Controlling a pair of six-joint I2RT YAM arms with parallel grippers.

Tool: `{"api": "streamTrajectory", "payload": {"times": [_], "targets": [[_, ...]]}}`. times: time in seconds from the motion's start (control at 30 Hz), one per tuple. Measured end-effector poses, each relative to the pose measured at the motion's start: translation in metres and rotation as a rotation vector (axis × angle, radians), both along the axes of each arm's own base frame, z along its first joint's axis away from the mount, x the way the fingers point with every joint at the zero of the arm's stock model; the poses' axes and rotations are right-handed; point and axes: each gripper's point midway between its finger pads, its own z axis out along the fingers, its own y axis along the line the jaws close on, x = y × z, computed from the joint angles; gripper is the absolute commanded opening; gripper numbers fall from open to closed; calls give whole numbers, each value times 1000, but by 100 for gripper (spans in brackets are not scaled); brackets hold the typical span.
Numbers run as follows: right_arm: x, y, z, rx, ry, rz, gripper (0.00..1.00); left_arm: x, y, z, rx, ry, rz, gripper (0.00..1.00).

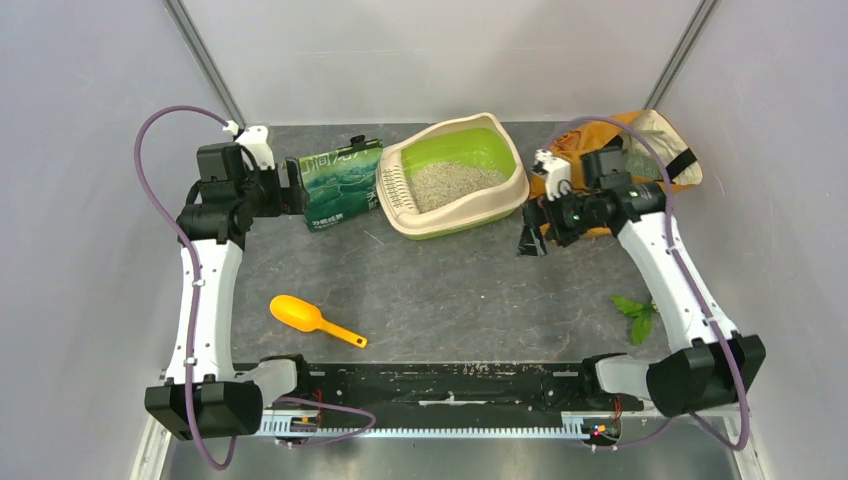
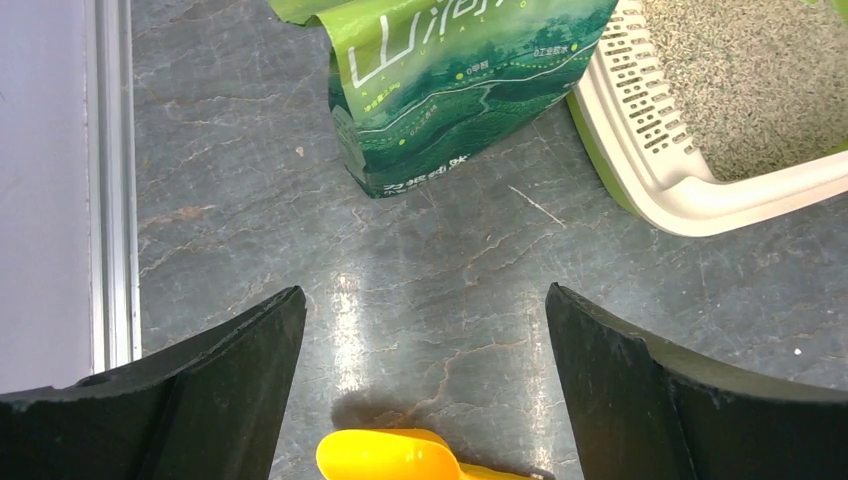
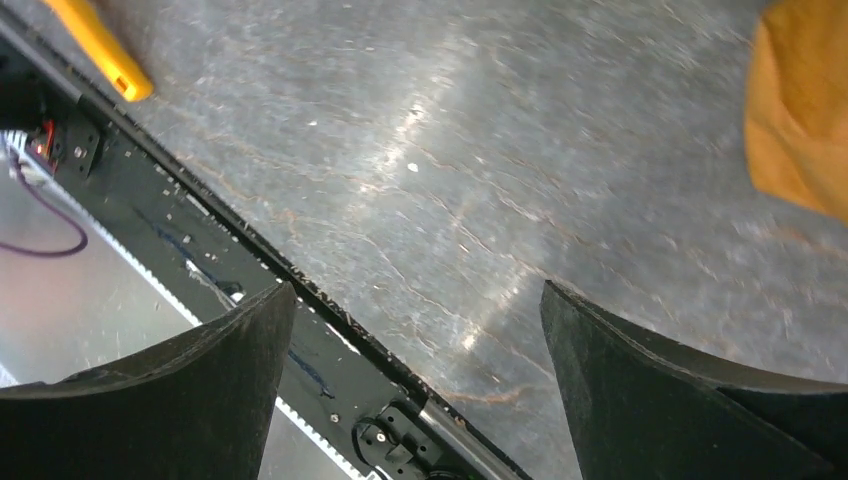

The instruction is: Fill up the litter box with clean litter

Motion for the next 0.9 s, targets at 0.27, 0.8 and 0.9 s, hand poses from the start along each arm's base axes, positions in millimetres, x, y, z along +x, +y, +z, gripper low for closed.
{"api": "streamTrajectory", "payload": {"times": [0.27, 0.8, 0.9], "targets": [[34, 82, 21, -43, -51, 234, 99, 1, -5, -2, -22, 9, -18, 96], [128, 259, -23, -195, -193, 333, 71, 7, -8, -16, -61, 63, -12, 96], [136, 263, -45, -211, -161, 329, 61, 7, -8, -18, -61, 71, -11, 96]]}}
